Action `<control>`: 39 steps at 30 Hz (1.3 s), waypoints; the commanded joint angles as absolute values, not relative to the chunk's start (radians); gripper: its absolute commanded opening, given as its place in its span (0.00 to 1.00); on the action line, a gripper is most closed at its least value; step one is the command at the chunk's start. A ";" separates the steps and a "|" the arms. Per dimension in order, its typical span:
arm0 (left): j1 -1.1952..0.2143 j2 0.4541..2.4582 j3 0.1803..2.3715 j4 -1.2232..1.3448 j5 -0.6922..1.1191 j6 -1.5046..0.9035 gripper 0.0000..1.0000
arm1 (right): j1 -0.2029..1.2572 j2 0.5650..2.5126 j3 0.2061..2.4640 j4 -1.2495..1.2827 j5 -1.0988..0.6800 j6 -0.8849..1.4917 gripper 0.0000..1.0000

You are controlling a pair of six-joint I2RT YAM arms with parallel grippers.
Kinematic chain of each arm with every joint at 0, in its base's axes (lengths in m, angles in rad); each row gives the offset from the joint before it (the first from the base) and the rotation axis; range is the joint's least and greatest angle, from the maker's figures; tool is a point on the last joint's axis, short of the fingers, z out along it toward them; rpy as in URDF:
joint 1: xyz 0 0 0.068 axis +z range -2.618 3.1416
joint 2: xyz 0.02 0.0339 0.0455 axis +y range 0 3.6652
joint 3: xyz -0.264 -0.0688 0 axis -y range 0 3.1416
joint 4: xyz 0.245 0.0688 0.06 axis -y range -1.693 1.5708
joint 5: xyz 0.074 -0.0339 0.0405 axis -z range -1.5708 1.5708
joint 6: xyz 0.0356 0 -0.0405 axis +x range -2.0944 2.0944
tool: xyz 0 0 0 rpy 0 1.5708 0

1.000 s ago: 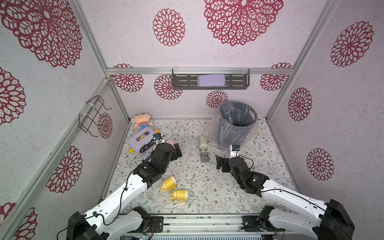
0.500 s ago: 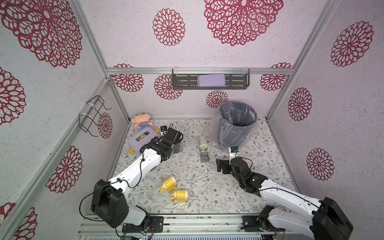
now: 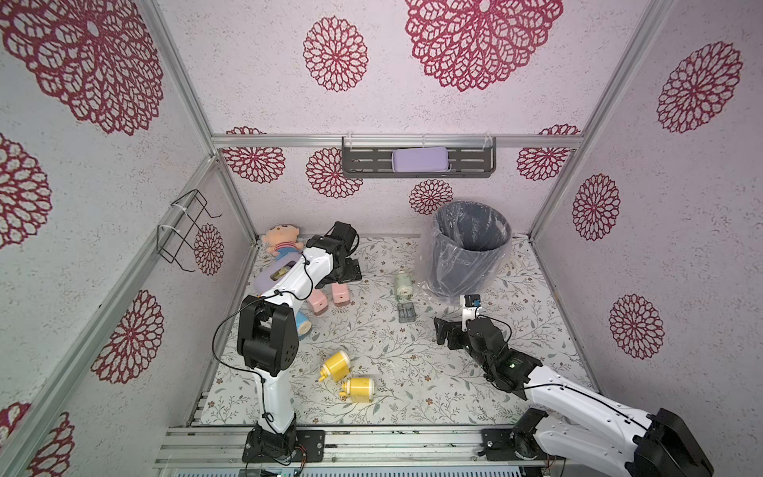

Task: Take out the pencil sharpener tray and clean the shavings
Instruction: Pick up the pencil sharpener from the center of the board.

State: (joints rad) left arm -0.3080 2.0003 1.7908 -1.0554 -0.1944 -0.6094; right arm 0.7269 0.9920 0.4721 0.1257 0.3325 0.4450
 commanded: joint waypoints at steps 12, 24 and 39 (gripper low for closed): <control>-0.222 2.242 2.038 -1.281 -0.032 -0.577 0.97 | 0.719 0.995 0.479 0.163 0.285 0.437 0.99; -0.224 2.346 2.138 -1.315 -0.009 -0.587 0.99 | 0.719 0.987 0.475 0.173 0.253 0.433 0.99; -0.232 2.404 2.165 -1.314 0.004 -0.597 0.61 | 0.719 0.974 0.448 0.188 0.216 0.370 0.99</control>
State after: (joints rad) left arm -0.2256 2.3833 2.1593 -1.3094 -0.0044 -0.5987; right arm 0.7242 0.9928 0.4473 0.1669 0.2298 0.4129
